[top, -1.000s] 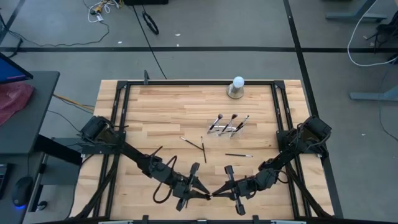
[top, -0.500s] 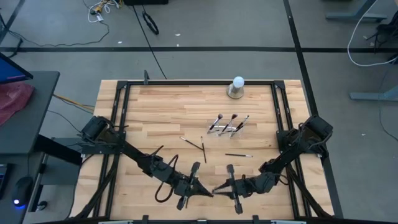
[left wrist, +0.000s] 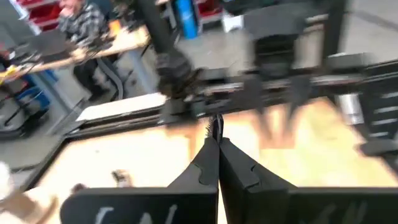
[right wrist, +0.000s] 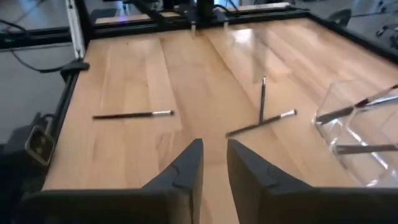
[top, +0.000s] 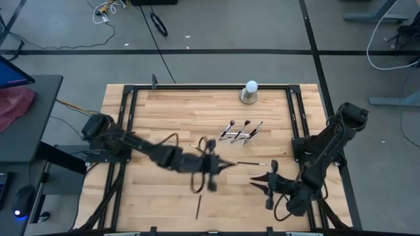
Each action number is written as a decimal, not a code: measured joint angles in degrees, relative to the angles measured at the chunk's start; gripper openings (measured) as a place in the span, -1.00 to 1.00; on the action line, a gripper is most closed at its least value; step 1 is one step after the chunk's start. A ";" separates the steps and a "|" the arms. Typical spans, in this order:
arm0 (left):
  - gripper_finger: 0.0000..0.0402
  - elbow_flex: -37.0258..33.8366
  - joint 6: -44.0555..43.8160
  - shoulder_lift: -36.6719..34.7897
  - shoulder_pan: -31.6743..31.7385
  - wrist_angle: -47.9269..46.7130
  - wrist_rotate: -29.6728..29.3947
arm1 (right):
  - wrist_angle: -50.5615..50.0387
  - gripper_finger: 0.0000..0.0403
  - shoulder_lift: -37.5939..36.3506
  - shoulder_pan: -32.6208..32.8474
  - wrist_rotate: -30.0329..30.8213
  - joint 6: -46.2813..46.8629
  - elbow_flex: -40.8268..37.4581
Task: Put items in baskets/containers
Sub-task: Put the black brow brush into the transparent organizer
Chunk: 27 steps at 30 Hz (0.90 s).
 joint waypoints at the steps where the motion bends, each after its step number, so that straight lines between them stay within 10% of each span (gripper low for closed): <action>1: -1.00 1.45 -0.02 0.26 1.50 -1.81 0.96 | 0.16 -0.67 0.39 0.43 0.00 0.71 0.00; 14: -1.00 8.18 -5.71 3.00 17.43 1.55 18.82 | 0.13 -0.92 3.89 6.20 2.97 1.71 0.02; 27: -0.99 7.91 -10.49 12.14 24.82 3.83 22.82 | -0.11 -0.95 3.90 6.68 4.51 1.66 -0.04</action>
